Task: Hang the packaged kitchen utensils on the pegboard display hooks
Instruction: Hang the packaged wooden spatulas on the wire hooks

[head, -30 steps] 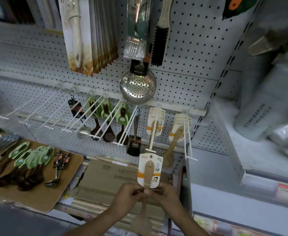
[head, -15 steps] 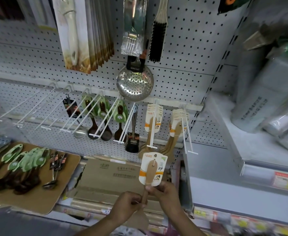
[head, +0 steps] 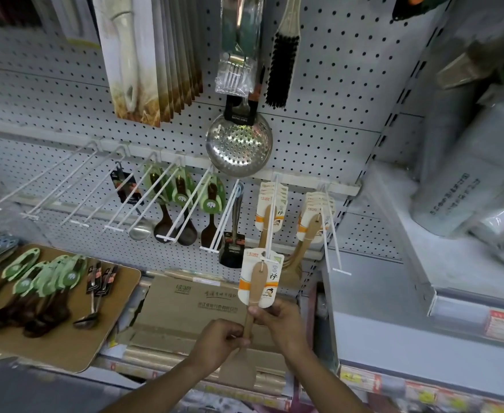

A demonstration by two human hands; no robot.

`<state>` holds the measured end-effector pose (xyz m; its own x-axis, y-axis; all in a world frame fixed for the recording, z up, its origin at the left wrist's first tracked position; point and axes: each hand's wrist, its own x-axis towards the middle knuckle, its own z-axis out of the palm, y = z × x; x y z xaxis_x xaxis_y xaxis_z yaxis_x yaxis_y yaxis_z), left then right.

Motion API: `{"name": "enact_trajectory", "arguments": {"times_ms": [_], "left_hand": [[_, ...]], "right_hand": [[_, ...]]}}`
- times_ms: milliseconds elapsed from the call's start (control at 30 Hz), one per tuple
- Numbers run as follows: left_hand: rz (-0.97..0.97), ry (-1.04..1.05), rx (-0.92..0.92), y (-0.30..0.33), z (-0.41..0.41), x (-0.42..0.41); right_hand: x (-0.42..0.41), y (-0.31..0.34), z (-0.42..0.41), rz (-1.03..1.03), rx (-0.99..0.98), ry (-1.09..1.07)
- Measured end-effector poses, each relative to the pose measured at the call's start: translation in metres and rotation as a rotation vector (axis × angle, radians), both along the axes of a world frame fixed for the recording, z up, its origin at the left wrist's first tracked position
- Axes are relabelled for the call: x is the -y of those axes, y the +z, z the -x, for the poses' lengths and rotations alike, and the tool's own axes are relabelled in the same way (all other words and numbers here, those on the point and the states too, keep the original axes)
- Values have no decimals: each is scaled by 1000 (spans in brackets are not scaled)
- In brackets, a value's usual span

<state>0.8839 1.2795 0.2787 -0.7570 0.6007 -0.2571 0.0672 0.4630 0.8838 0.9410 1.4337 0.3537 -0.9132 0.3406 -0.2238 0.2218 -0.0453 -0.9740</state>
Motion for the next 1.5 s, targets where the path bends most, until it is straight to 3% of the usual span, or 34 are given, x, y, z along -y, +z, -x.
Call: {"name": "enact_trajectory", "arguments": {"times_ms": [700,1233,1500], "left_hand": [[67,-8,3,-4,12,-4],[87,9,-101,-8,29,-18],[135,69,-111,11,61,-50]], "right_hand": [[-3,-9,6,-58,-15,10],[-16,-4,36,-38,9,-23],[-45,2,87,-223,87,-11]]}}
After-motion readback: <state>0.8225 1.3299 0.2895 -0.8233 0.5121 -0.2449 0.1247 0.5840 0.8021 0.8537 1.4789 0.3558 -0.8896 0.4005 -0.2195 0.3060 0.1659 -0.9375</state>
